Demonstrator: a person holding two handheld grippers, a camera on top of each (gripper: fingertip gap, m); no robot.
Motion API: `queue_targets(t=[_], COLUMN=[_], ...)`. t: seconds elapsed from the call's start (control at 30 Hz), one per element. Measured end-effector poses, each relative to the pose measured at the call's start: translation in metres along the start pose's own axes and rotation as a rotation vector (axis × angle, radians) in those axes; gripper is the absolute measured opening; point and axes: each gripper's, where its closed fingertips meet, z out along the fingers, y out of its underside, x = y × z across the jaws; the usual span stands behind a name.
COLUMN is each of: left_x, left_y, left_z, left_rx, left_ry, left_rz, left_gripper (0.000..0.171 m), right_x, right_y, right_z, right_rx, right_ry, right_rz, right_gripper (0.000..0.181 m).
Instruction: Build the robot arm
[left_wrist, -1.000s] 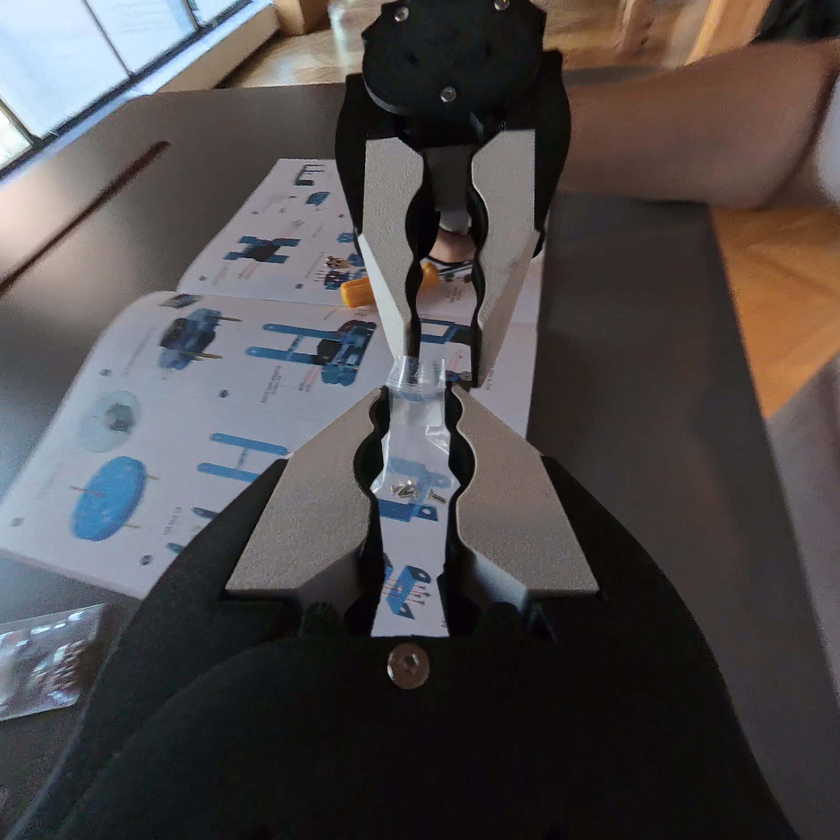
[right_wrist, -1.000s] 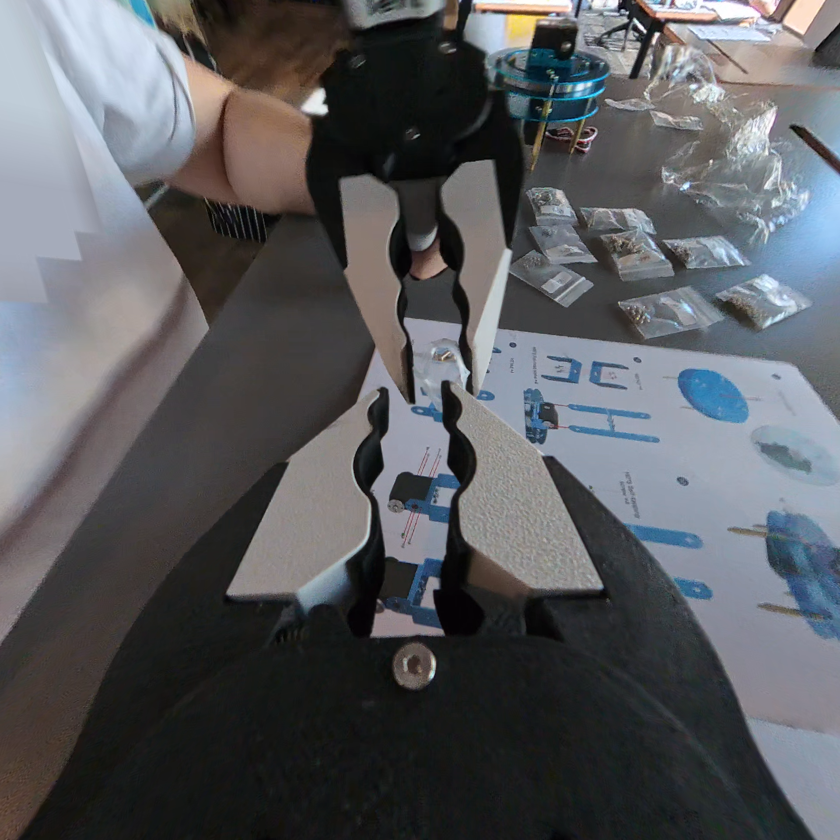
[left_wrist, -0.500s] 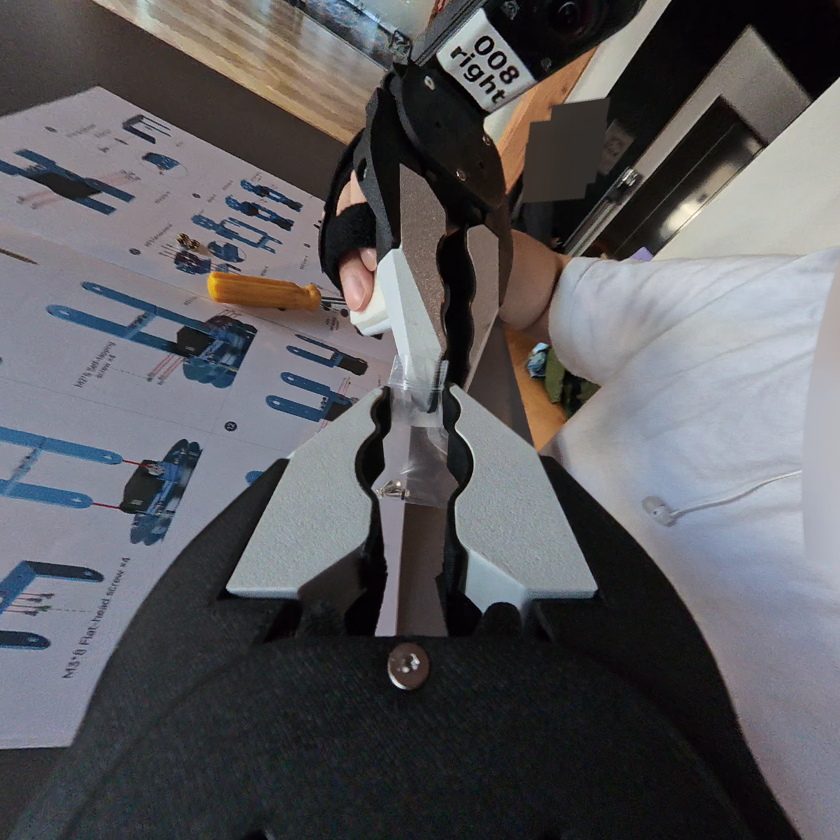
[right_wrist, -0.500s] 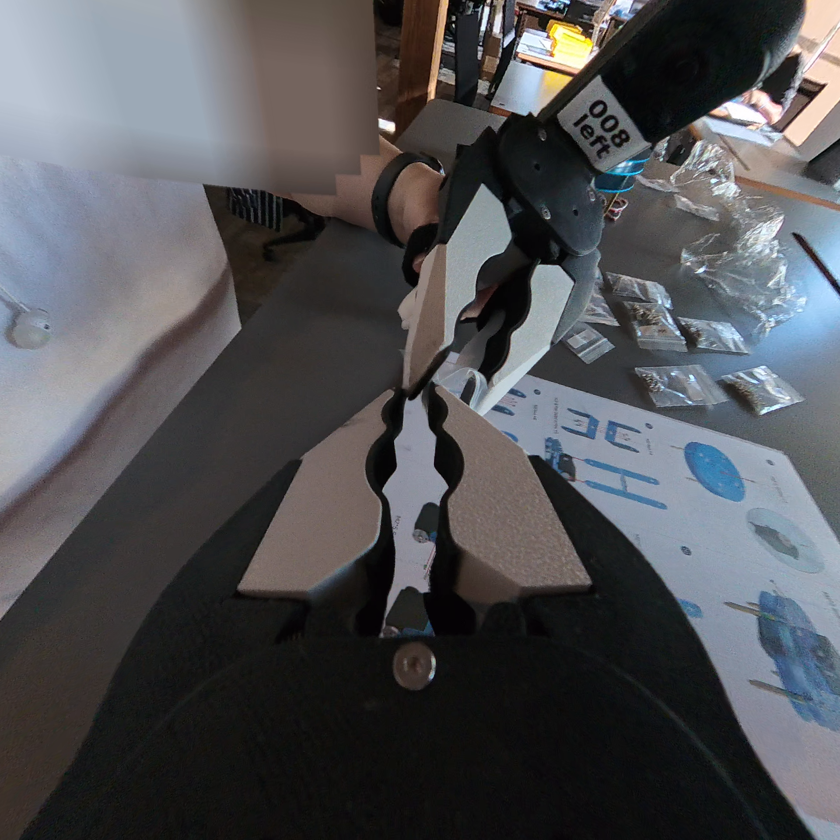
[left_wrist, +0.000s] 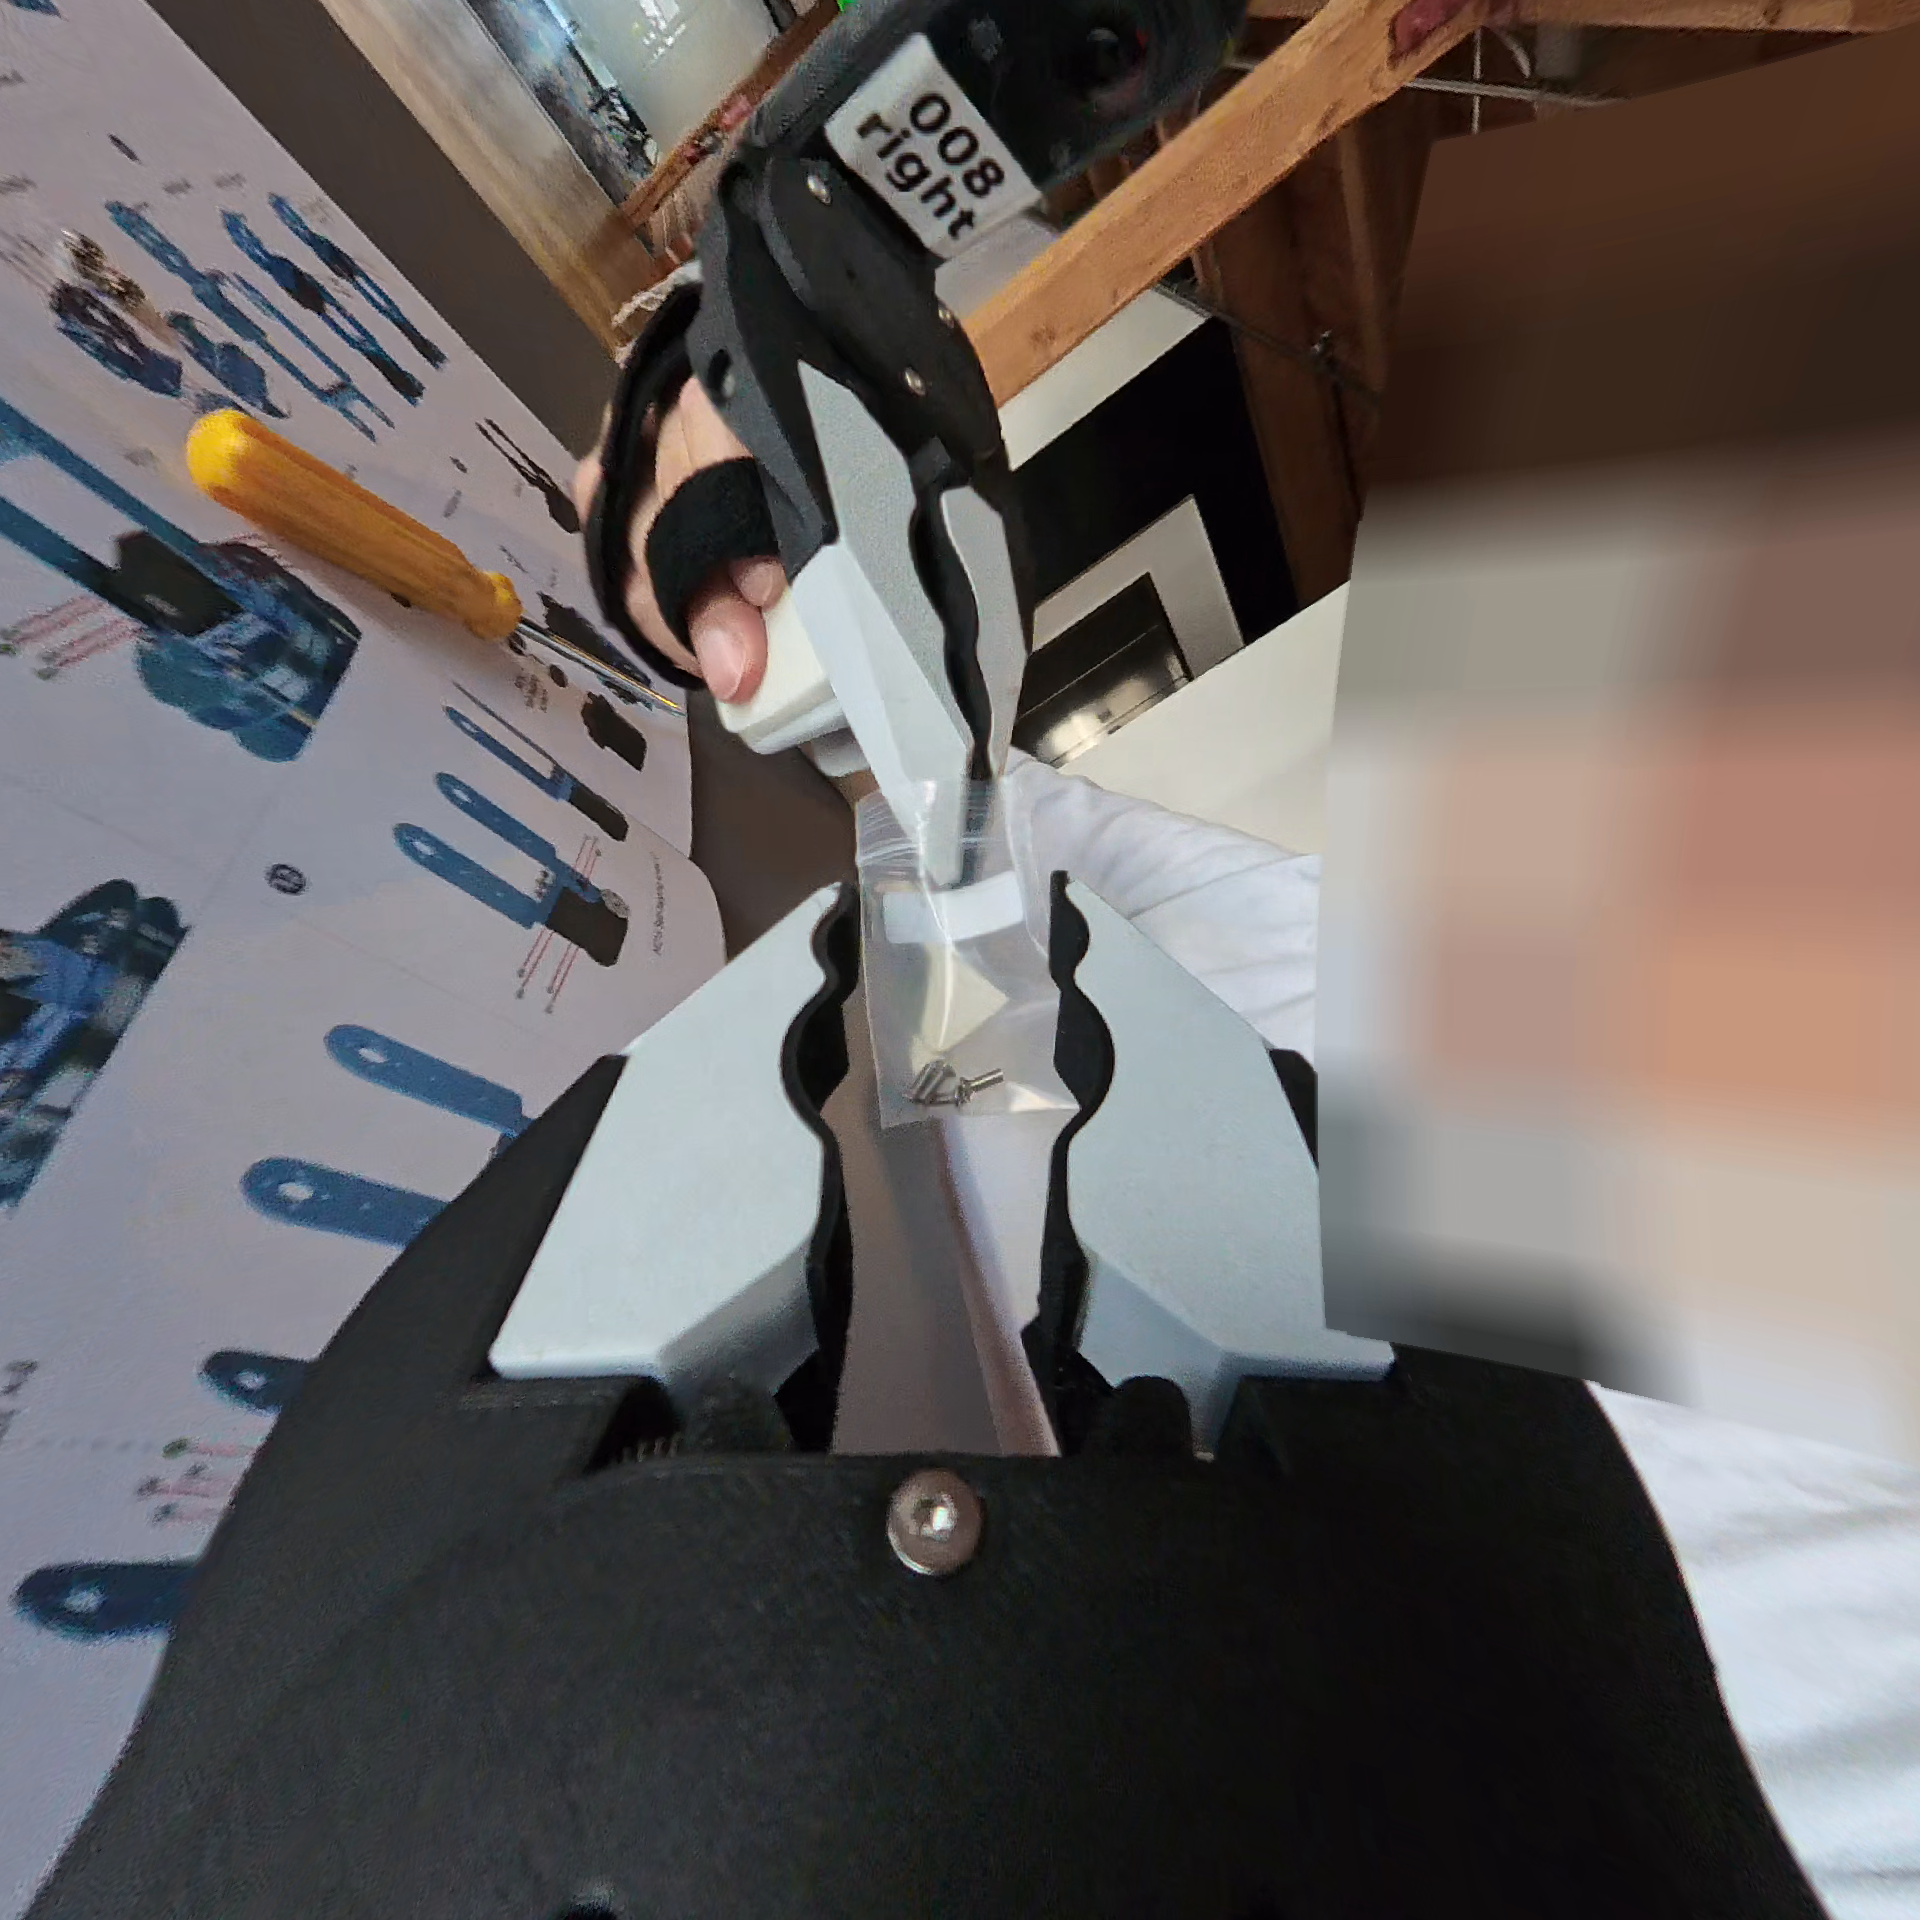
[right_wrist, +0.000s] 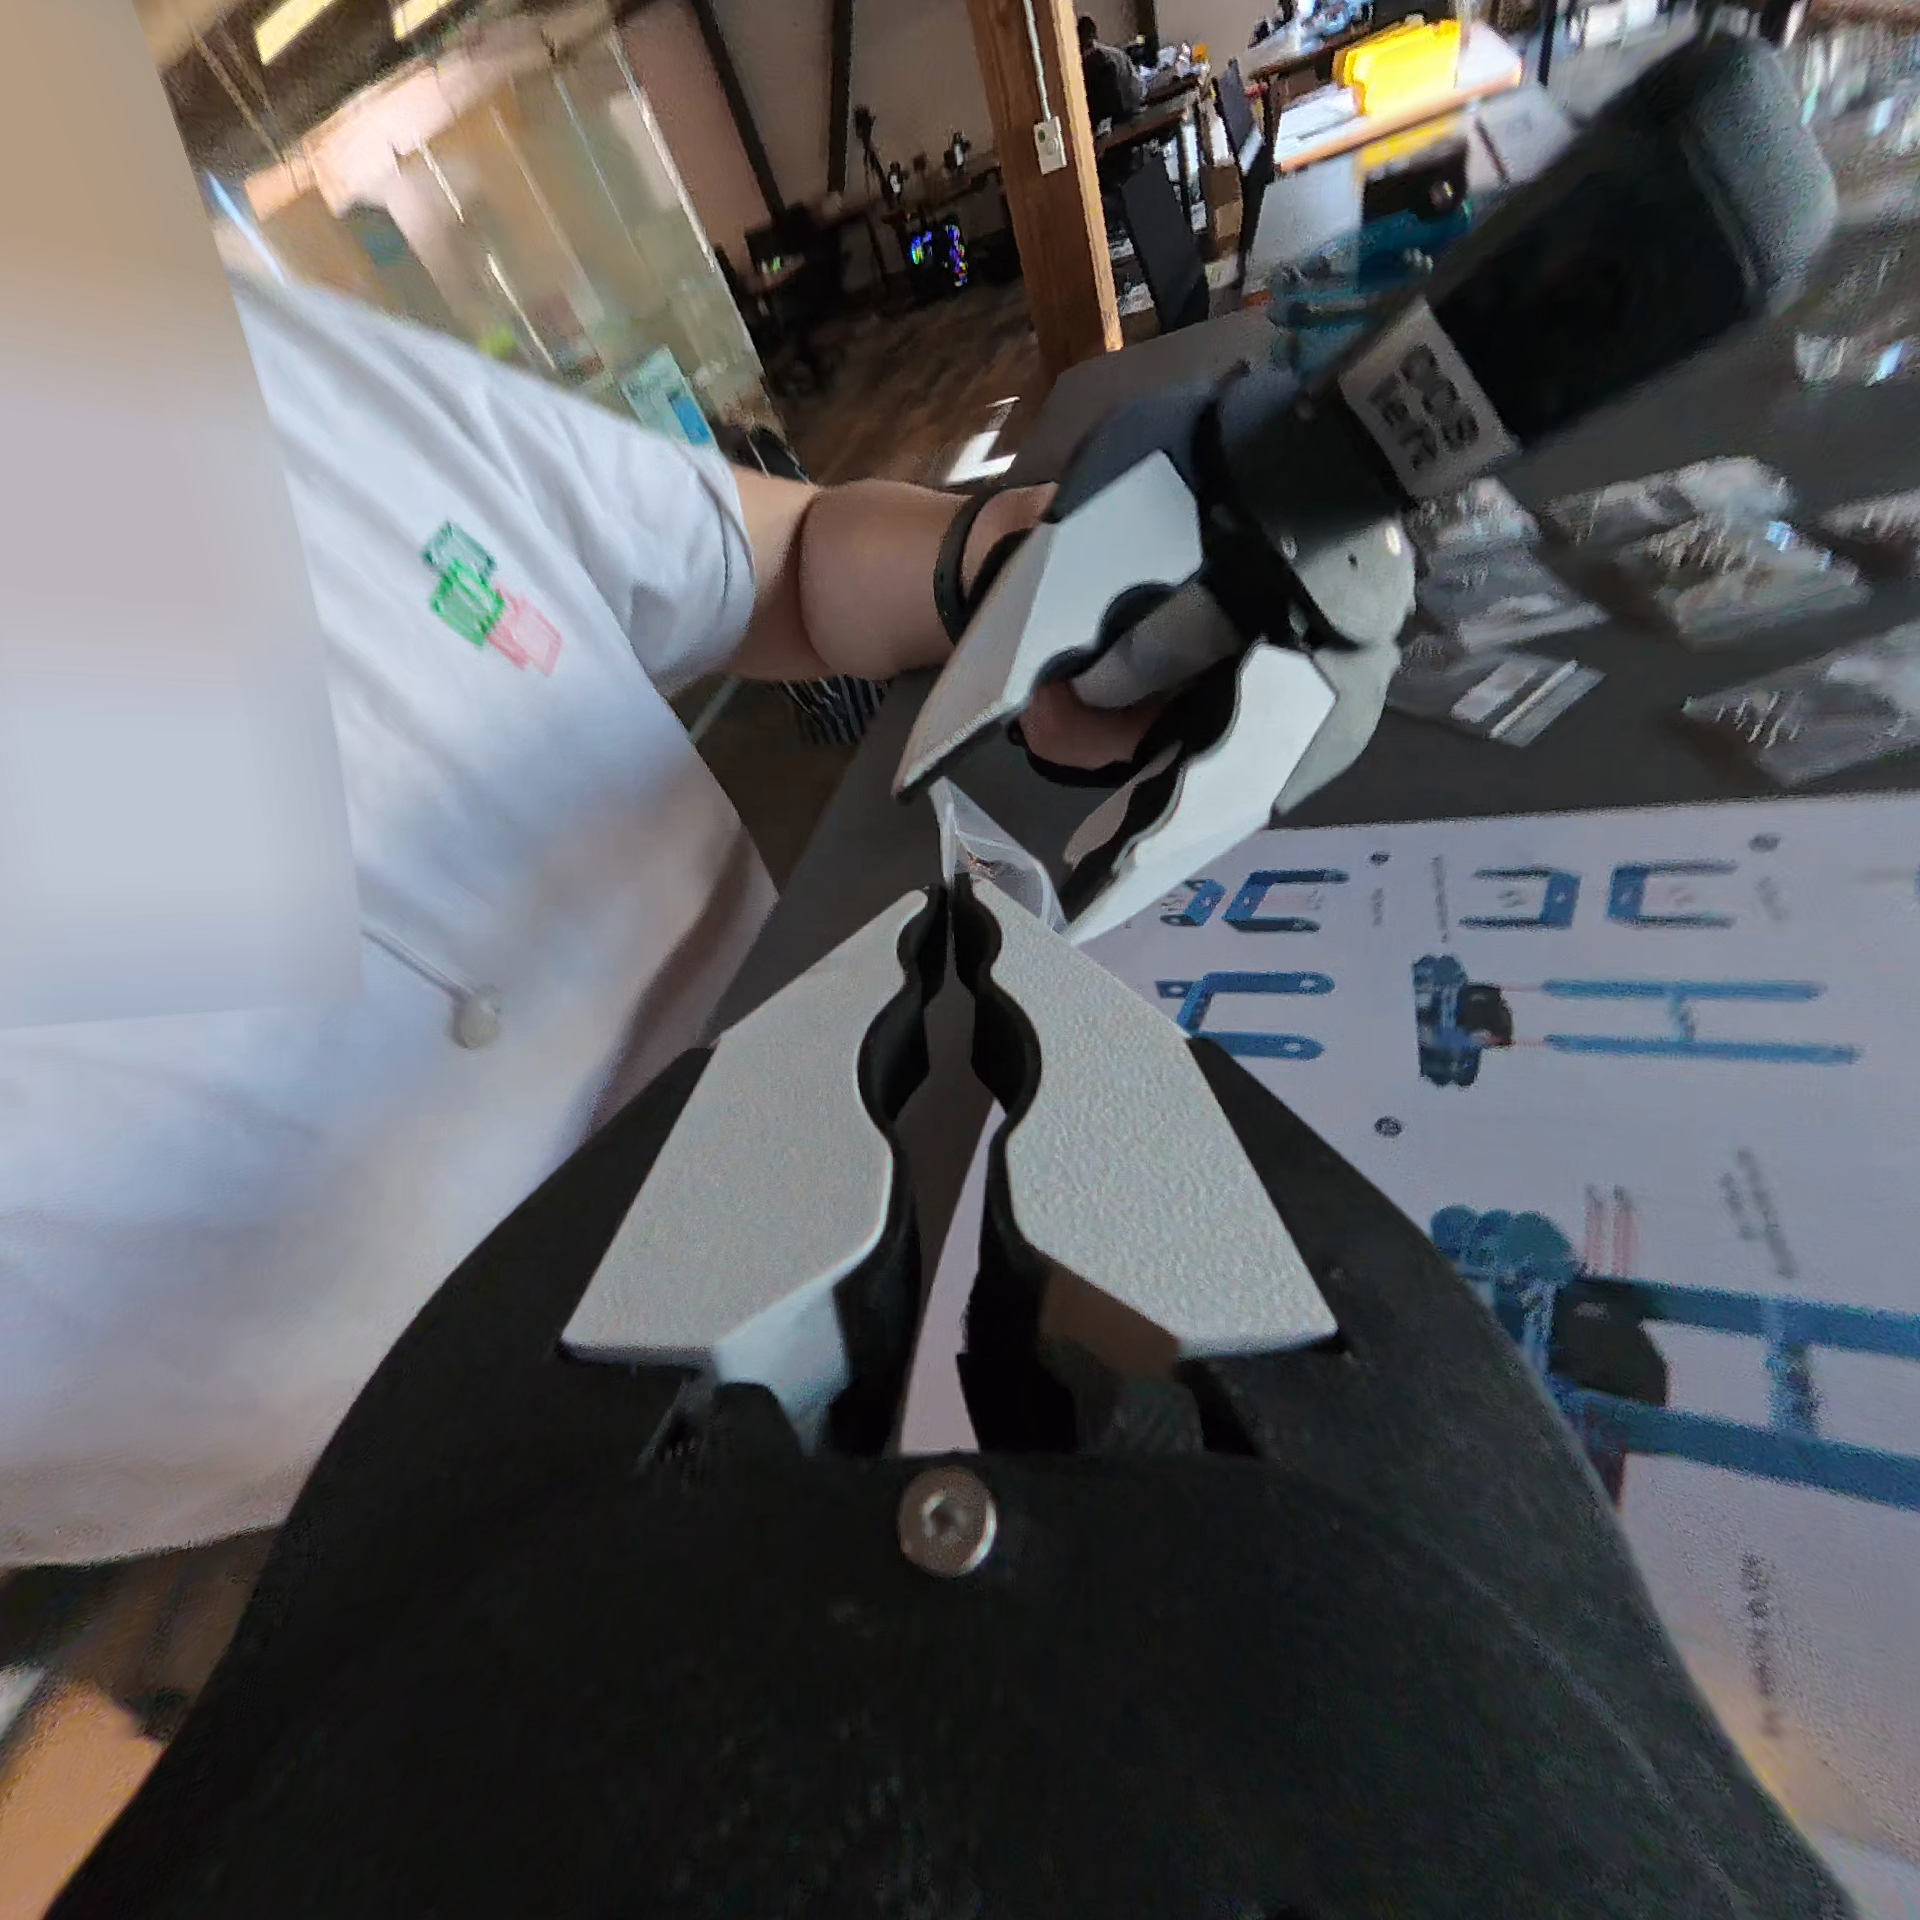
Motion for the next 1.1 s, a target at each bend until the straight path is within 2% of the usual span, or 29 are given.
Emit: queue_targets(t=[0.13, 0.2, 0.3, 0.43, 0.63, 0.73, 1.03, 1.1], left_x=[-0.014, -0.019, -0.024, -0.033, -0.047, -0.046, -0.05, -0.054], left_y=[-0.006, -0.003, 0.003, 0.008, 0.003, -0.003, -0.014, -0.019], left_z=[-0.019, -0.026, -0.03, -0.034, -0.029, -0.025, -0.025, -0.026], left_rx=[-0.011, -0.053, -0.099, -0.138, -0.089, -0.046, -0.027, -0.042], left_ry=[-0.194, -0.265, -0.312, -0.36, -0.385, -0.361, -0.438, -0.503], left_rz=[0.118, 0.146, 0.165, 0.159, 0.135, 0.139, 0.211, 0.272], left_gripper=[0.047, 0.045, 0.027, 0.008, 0.009, 0.0, 0.0, 0.012], right_x=[0.01, 0.018, 0.034, 0.051, 0.059, 0.062, 0.06, 0.059], right_y=[-0.003, -0.001, 0.001, 0.013, 0.014, 0.014, 0.004, -0.001], right_z=[-0.006, -0.008, -0.015, -0.022, -0.026, -0.03, -0.049, -0.059], right_rx=[0.037, 0.041, 0.095, 0.113, 0.152, 0.172, 0.195, 0.185], right_ry=[-0.029, -0.024, -0.012, 0.027, 0.04, 0.039, 0.054, 0.083], right_rz=[0.242, 0.364, 0.603, 0.76, 0.845, 0.874, 0.85, 0.82], right_gripper=[0.0, 0.0, 0.0, 0.0, 0.0, 0.0, 0.0, 0.0])
